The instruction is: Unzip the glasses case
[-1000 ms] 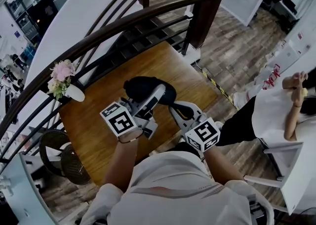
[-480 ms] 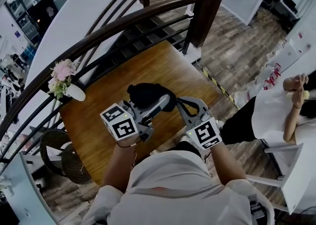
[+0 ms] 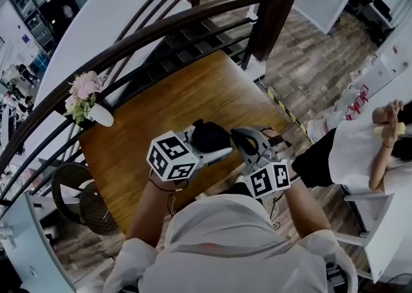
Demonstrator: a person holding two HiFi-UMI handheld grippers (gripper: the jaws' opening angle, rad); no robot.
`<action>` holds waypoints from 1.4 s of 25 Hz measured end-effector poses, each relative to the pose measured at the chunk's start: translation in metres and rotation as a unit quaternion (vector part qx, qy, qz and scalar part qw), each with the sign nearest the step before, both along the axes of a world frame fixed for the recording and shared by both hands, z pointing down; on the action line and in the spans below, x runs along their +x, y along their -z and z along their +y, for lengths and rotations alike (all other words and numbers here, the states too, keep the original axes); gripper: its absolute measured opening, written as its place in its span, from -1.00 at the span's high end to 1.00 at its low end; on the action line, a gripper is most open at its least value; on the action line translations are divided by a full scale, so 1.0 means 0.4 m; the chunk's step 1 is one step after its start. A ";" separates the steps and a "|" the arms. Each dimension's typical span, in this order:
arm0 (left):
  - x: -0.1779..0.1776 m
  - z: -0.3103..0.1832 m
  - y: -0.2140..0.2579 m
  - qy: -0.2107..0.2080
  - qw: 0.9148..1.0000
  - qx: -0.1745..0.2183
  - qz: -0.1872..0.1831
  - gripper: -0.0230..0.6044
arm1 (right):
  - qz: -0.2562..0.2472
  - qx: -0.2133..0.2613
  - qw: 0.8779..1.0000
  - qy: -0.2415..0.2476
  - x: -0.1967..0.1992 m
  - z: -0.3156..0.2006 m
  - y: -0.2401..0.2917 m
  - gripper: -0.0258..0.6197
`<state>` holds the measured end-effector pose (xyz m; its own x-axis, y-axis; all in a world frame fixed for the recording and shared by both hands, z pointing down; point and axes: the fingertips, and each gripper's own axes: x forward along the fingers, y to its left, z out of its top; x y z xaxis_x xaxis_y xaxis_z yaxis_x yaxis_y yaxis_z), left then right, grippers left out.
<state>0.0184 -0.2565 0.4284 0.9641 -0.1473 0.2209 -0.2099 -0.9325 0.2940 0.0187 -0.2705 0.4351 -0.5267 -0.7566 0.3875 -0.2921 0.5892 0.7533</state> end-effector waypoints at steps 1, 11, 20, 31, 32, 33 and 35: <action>0.003 0.007 -0.019 -0.007 1.000 0.005 -0.020 0.13 | 0.006 0.005 1.000 0.005 -0.005 0.002 0.002 0.74; 0.005 0.049 -0.214 -0.054 0.971 0.035 -0.229 0.12 | 0.113 0.068 0.989 0.066 -0.062 0.042 0.027 0.73; -0.028 0.090 -0.347 -0.109 0.929 0.002 -0.355 0.12 | 0.230 0.080 0.960 0.137 -0.108 0.094 -0.056 0.72; -0.035 0.006 -0.283 0.024 0.974 0.026 -0.225 0.10 | 0.011 0.008 0.999 0.047 -0.076 0.013 0.019 0.59; -0.043 -0.013 -0.262 0.051 0.976 0.038 -0.206 0.10 | -0.022 0.001 0.999 0.024 -0.054 -0.009 0.032 0.59; -0.055 -0.034 -0.240 0.081 0.978 0.051 -0.187 0.10 | -0.058 -0.007 0.998 -0.002 -0.030 -0.031 0.044 0.62; -0.089 -0.077 -0.182 0.147 0.976 0.071 -0.142 0.10 | -0.141 -0.027 0.988 -0.062 0.024 -0.076 0.065 0.70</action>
